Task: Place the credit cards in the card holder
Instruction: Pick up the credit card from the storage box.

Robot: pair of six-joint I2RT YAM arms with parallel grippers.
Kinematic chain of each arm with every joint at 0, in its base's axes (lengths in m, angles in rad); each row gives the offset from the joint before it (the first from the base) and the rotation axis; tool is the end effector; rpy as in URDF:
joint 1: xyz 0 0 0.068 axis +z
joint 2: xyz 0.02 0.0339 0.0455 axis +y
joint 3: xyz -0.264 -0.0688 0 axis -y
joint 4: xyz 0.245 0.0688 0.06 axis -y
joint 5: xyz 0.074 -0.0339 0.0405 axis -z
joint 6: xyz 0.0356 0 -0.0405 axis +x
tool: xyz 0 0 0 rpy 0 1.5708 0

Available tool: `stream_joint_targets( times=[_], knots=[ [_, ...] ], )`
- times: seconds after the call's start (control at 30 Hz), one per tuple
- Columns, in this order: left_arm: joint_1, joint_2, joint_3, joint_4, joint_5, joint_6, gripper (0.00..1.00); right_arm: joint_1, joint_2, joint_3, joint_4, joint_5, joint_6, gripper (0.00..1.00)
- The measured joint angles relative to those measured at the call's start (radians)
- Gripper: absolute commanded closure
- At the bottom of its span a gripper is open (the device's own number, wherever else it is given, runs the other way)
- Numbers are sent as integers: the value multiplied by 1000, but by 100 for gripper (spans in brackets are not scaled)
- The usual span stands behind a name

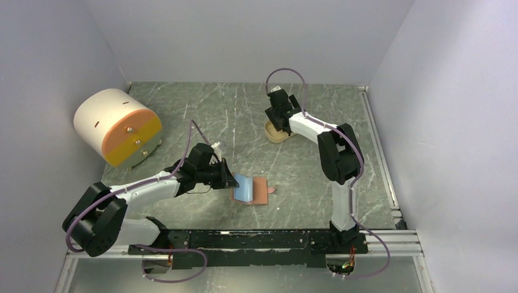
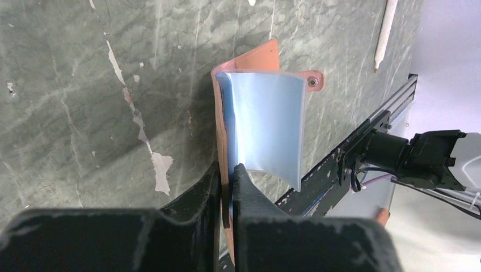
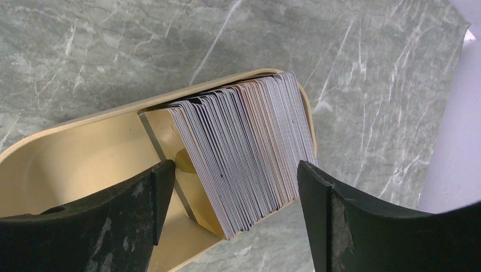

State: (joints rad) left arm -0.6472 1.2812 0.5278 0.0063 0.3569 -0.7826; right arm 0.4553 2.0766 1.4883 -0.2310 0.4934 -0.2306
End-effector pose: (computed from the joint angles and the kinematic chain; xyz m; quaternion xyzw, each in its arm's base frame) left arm 0.1865 -0.1565 0.1697 0.0099 0.9046 -0.3811 0.1909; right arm 0.4178 0.1858 0.1814 -0.2189 0.8797 -0.1858 0.3791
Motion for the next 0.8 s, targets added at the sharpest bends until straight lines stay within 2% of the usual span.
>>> stream_joint_targets(
  times=[0.17, 0.8],
  knots=[
    [0, 0, 0, 4, 4, 0, 91, -1, 4, 1, -3, -2, -3, 18],
    [0, 13, 0, 5, 11, 0, 91, 8, 26, 21, -15, 55, -9, 36]
  ],
)
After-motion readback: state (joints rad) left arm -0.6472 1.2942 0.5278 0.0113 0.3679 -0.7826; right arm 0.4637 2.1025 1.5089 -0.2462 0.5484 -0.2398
